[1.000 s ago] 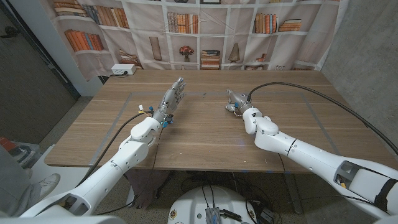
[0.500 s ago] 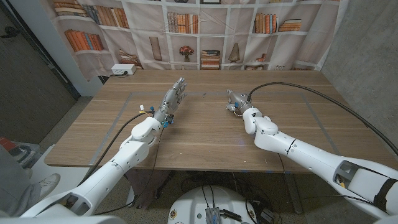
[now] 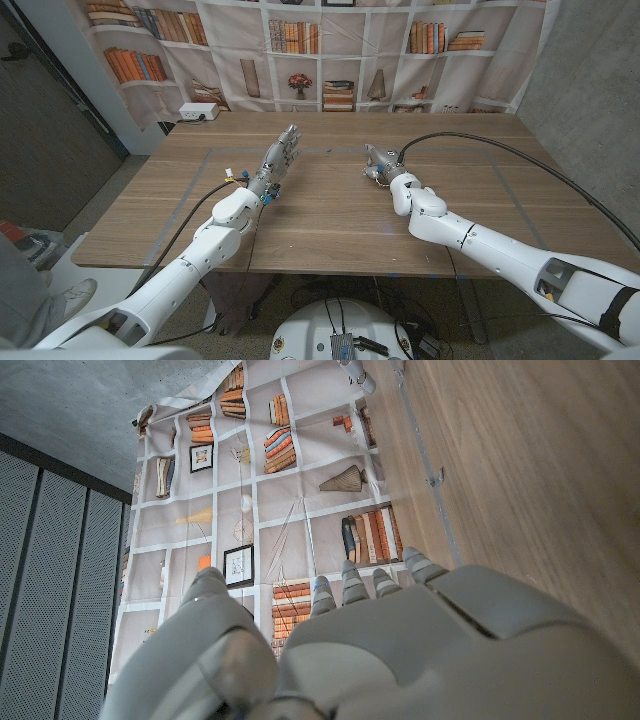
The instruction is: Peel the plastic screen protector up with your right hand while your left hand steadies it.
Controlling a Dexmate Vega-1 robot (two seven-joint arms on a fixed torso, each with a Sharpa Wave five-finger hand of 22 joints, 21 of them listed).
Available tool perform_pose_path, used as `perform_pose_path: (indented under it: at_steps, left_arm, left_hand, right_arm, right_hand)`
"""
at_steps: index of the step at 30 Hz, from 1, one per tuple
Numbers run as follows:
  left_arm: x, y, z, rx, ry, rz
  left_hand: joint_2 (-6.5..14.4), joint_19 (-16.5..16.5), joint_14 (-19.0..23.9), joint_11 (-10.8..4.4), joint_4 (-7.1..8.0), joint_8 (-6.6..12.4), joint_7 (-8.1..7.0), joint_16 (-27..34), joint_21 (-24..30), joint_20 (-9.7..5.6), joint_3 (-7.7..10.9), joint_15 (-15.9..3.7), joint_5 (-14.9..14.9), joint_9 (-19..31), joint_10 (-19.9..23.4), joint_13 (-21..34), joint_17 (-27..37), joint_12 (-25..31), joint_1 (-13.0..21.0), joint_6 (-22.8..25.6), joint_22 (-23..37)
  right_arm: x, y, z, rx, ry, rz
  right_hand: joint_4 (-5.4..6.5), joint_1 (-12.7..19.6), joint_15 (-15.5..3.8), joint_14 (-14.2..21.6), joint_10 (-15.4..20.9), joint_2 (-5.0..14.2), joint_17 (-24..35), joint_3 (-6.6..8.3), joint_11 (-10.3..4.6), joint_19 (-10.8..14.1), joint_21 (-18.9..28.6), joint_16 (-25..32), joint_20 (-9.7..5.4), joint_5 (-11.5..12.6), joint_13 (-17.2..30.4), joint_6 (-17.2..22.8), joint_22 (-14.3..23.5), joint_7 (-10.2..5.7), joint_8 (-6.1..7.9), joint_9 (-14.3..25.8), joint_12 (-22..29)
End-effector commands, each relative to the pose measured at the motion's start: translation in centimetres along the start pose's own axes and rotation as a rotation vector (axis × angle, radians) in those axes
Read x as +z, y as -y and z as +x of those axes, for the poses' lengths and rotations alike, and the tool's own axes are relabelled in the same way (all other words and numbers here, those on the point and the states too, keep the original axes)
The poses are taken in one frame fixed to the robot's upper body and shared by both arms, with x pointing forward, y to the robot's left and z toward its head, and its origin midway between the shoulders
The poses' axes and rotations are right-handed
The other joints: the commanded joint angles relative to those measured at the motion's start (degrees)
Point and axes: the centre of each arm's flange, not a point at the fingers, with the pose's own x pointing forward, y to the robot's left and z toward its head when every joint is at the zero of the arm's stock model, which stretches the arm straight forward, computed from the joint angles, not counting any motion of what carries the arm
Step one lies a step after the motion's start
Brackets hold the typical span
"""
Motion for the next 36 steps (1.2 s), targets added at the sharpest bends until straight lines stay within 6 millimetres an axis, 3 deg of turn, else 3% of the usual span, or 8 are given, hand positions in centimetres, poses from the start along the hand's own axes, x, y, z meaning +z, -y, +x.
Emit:
perform_pose_path:
  at_steps: [1,36]
  left_arm:
    - [-0.2,0.0,-0.1,0.009,0.006,-0.005]
    - [0.3,0.5,0.0,-0.002,0.017,0.002]
  left_hand:
    - [0.3,-0.5,-0.4,-0.03,0.05,0.12,-0.12,0.1,0.2,-0.07,-0.11,0.4,0.3,0.1,0.5,0.3,0.1,0.1,-0.1,0.2,0.1]
    - [0.4,-0.5,-0.4,-0.22,0.21,0.07,-0.05,0.1,0.2,-0.08,-0.38,0.36,0.3,0.1,0.5,0.3,0.2,0.1,-0.5,0.2,0.1]
  right_arm:
    - [0.1,0.9,-0.4,-0.041,0.01,0.043]
    - [0.5,6.1,-2.8,-0.212,0.044,0.083]
  right_hand:
    - [0.29,1.0,-10.27,0.9,1.2,0.01,0.4,0.2,-0.29,0.7,0.2,0.7,0.2,0.5,1.2,0.8,0.2,-0.15,0.46,0.0,0.6]
    - [0.37,1.9,-10.07,1.9,2.4,-0.64,1.3,-0.4,-0.32,0.6,0.1,1.3,0.76,0.3,2.3,1.3,0.2,0.05,0.11,0.0,1.5]
